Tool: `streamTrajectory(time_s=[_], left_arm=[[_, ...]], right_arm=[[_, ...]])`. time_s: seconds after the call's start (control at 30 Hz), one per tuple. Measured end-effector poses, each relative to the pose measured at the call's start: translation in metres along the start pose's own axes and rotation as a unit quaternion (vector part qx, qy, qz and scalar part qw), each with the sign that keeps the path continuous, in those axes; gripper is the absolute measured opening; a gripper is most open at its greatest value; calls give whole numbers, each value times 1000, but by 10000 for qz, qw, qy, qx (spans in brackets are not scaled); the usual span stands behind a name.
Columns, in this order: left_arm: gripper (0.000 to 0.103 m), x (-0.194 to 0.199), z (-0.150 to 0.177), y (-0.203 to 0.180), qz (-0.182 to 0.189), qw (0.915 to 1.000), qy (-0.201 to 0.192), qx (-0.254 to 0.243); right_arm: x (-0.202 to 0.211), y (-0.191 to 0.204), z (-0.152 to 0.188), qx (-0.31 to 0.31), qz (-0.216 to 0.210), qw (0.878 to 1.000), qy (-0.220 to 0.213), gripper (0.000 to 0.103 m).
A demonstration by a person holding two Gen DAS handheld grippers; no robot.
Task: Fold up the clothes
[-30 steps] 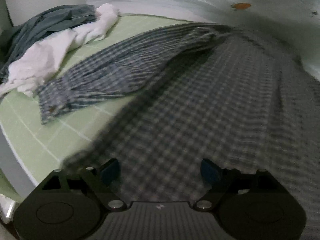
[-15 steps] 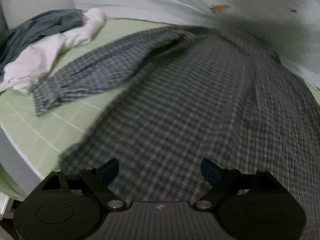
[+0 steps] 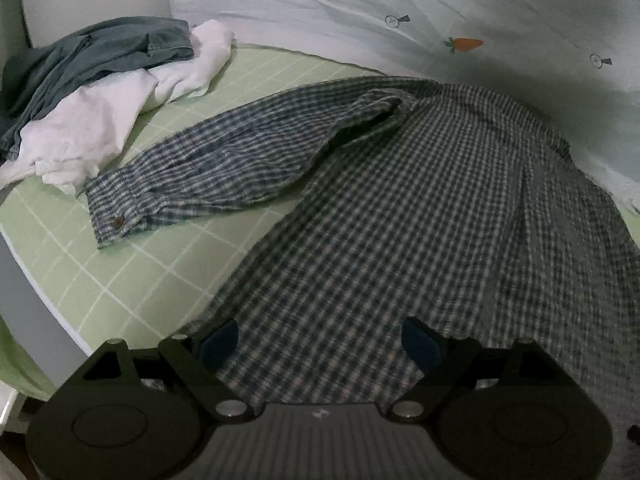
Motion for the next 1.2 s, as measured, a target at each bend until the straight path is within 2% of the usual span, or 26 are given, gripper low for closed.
streamTrajectory(time_s=[0.13,0.2,0.27,0.3,0.4,0.5,0.67,0.87,1.03,1.1,1.17,1.2], left_arm=[[89,8,4,-14,53,10000,-44,-3],[89,11,8,-23,70,10000,-39,-5],[89,13,12,-34,96,9999,-57,-23],[89,15,13,-39,110,9999,-68,-34],[89,19,17,-56,211,9996,-115,-125],[89,23,17,-69,275,9992,-170,-248],[89,19,15,-75,321,9992,-123,-181],[89,18,1,-55,181,9991,-268,-267],[89,10,-13,-14,-111,9994,-299,-142],[89,6,-18,7,-230,9993,-283,-12],[89,1,-22,31,-343,9990,-225,166],[89,-2,-24,43,-411,9986,-190,261]], right_arm=[[9,-6,7,128,-145,9998,85,59],[14,-8,10,202,-246,9995,69,52],[15,-9,10,223,-404,9989,55,9],[15,-9,11,164,-554,9983,68,3],[14,-16,10,-1,-706,9975,42,1],[16,-33,8,111,-413,9991,-48,0],[18,-77,7,-416,13,9990,-140,1],[21,-81,8,-409,304,9984,-230,3],[21,-80,6,-222,691,9971,-213,24],[20,-81,4,-156,815,9964,-158,33],[21,-77,1,-106,949,9953,-155,47],[23,-73,-3,-116,1023,9945,-212,49]])
Point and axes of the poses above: each gripper's, at about its wrist camera, not at the fingertips, and x roughly against the way its jaws point, y to its left, z to its underside, the point moved 10 cm from there along -x, roughly the way its jaws point, and after that the axes turned 9 degrees about -y, right-handed, at the moved point
